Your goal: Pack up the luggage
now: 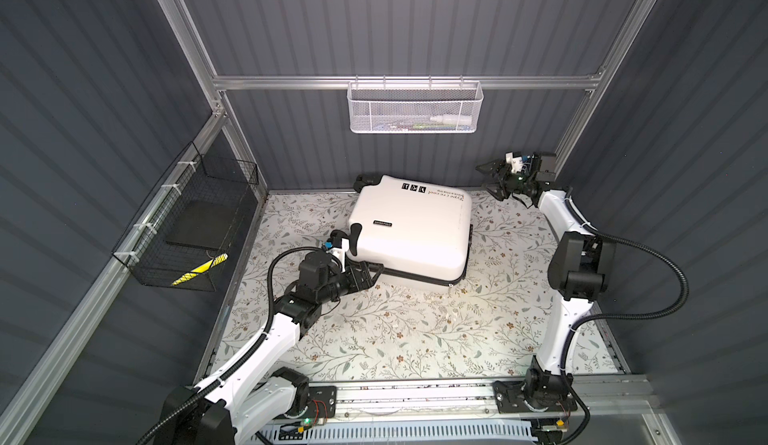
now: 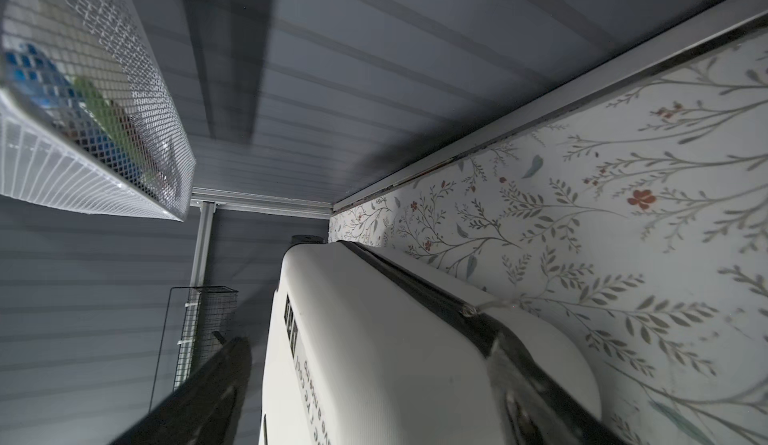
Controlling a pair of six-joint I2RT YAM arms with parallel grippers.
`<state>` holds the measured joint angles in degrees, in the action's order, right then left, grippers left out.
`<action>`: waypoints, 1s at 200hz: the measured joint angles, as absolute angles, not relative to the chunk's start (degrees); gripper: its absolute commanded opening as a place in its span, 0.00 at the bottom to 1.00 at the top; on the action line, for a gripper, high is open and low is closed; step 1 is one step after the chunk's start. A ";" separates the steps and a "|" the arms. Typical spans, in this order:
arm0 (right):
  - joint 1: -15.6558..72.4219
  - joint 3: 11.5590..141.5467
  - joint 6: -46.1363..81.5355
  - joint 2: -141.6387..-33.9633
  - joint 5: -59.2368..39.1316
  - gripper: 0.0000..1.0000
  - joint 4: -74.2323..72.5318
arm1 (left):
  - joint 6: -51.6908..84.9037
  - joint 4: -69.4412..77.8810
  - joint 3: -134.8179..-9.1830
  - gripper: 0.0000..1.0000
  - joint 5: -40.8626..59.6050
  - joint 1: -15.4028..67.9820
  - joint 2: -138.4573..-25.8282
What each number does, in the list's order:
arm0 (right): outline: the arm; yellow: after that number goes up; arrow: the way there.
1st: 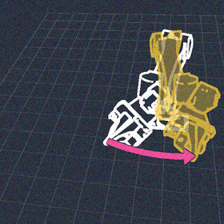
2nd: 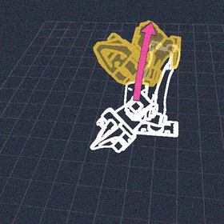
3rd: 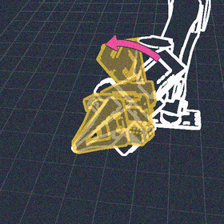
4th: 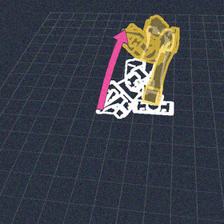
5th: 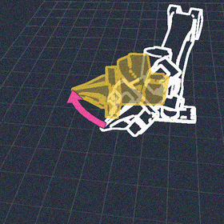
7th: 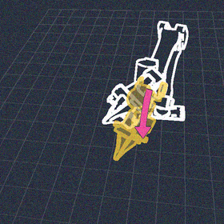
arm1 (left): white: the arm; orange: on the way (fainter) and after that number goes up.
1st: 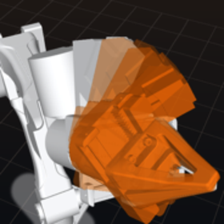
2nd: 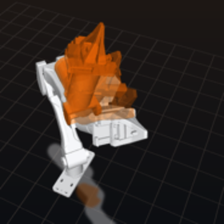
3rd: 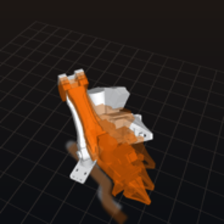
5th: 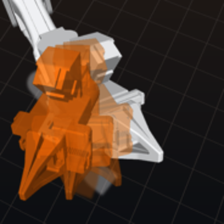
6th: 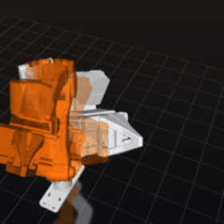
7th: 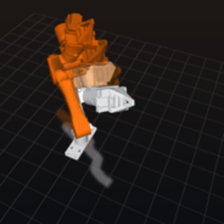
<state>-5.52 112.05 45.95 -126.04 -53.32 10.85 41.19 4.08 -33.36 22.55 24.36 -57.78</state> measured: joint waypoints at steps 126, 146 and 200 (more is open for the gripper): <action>-0.91 111.83 49.47 -129.82 -60.73 0.86 6.22 | 45.28 17.23 -33.58 1.00 22.55 24.36 -62.28; -0.69 108.42 49.50 -128.77 -61.19 0.86 3.66 | 45.32 17.28 -34.35 1.00 22.55 24.36 -62.78; -0.86 95.90 50.85 -121.60 -58.70 0.83 -7.42 | 45.17 15.40 -36.16 1.00 22.52 24.82 -65.19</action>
